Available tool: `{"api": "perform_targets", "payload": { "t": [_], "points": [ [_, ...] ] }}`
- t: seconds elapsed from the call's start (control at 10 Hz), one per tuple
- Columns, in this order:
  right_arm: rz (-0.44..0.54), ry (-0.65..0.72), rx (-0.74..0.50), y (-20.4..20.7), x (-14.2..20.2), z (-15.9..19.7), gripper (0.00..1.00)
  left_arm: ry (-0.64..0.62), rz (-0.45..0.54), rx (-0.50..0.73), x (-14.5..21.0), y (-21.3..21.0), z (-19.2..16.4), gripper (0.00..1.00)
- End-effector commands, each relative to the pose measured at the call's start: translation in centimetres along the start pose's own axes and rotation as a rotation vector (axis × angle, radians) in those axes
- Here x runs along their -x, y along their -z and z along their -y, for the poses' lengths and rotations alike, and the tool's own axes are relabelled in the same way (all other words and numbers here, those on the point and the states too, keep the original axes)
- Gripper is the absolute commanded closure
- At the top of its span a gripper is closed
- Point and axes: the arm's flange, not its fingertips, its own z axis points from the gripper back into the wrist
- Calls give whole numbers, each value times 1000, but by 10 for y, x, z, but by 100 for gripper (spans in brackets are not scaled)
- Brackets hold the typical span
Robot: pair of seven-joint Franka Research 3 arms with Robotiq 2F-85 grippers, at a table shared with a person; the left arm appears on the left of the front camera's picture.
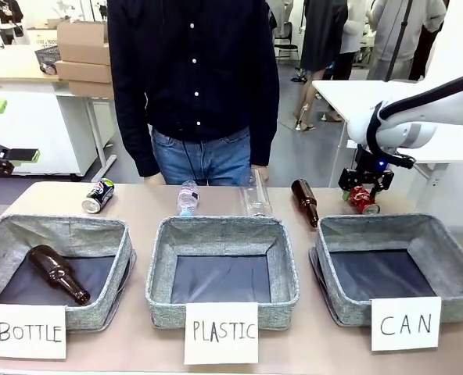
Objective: Sort the can waste into the basket.
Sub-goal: Pick up the can waste from the table and place it in the right Fabric basket.
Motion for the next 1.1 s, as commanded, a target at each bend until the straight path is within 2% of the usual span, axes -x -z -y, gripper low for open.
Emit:
{"api": "perform_targets", "payload": {
  "t": [0.0, 0.1, 0.2, 0.7, 0.8, 1.0],
  "points": [
    [-21, -4, 32, -3, -6, -3, 100, 25, 8, 20, -1, 2, 2, 0],
    [-27, -6, 41, -3, -6, -3, 65, 25, 8, 20, -1, 2, 2, 0],
    [-30, -6, 46, -2, -5, -3, 100, 25, 8, 20, -1, 2, 2, 0],
    [-37, -1, 18, -12, 2, -1, 100, 25, 8, 20, -1, 2, 2, 0],
    [-25, -15, 8, -35, 17, -8, 100, 25, 8, 20, -1, 2, 2, 0],
    [46, -31, -32, -138, 87, -33, 100, 25, 8, 20, -1, 2, 2, 0]
  ]
}}
